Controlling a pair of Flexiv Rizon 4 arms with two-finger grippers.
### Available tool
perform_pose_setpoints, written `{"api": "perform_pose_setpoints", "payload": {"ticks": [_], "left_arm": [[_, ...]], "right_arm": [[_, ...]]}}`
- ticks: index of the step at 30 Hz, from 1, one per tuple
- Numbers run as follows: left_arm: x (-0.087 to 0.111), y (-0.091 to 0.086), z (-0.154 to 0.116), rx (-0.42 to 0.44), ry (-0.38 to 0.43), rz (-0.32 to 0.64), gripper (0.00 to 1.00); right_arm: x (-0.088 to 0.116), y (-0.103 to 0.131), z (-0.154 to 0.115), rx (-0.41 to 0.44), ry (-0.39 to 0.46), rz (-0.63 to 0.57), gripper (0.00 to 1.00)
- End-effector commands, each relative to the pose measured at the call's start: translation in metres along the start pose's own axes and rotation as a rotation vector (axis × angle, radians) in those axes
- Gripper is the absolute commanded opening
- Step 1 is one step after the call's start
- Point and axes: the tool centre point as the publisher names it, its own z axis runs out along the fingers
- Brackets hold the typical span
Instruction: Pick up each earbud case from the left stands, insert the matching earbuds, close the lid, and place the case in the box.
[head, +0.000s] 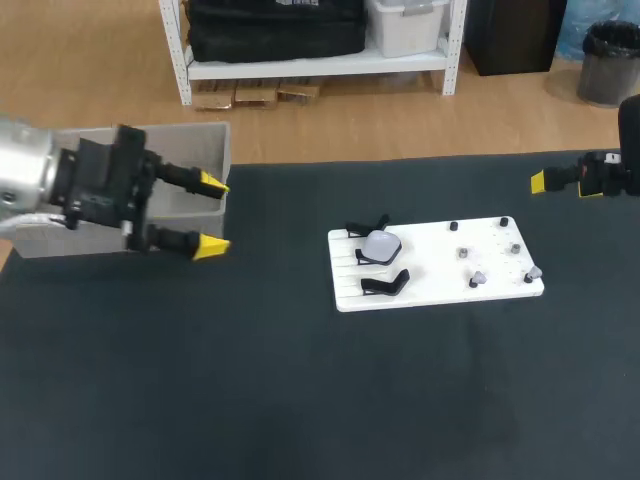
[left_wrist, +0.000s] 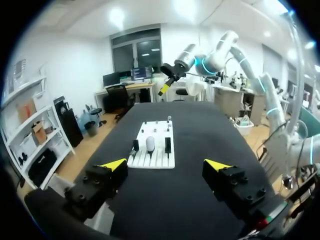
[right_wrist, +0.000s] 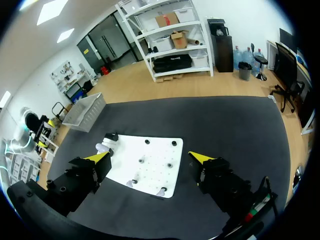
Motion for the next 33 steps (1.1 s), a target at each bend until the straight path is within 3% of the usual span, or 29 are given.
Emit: {"api": "perform_pose_setpoints", "payload": {"ticks": [1,9,11,29,33], "left_arm": [[0.002,0.002,0.054,-0.082,-0.06,-0.002,1.0],[0.007,0.017,0.118,-0.089,-0.021,-0.008,1.0],[0.009,0.021,0.136,-0.048,-0.005,-0.04,1.0],[0.009,0.021,0.136,-0.048,-0.005,-0.04,1.0],[0.008,0.024,0.148,-0.046,-0.01,-0.022,1.0]], "right_arm": [[0.0,-0.001,0.0,-0.004,0.001,-0.001,1.0],[0.0,-0.001,0.0,-0.004,0.001,-0.001,1.0],[0.0,-0.001,0.0,-0.004,0.001,-0.001,1.0],[0.0,-0.001,0.0,-0.004,0.001,-0.001,1.0],[0.0,-0.001,0.0,-0.004,0.001,-0.001,1.0]]}}
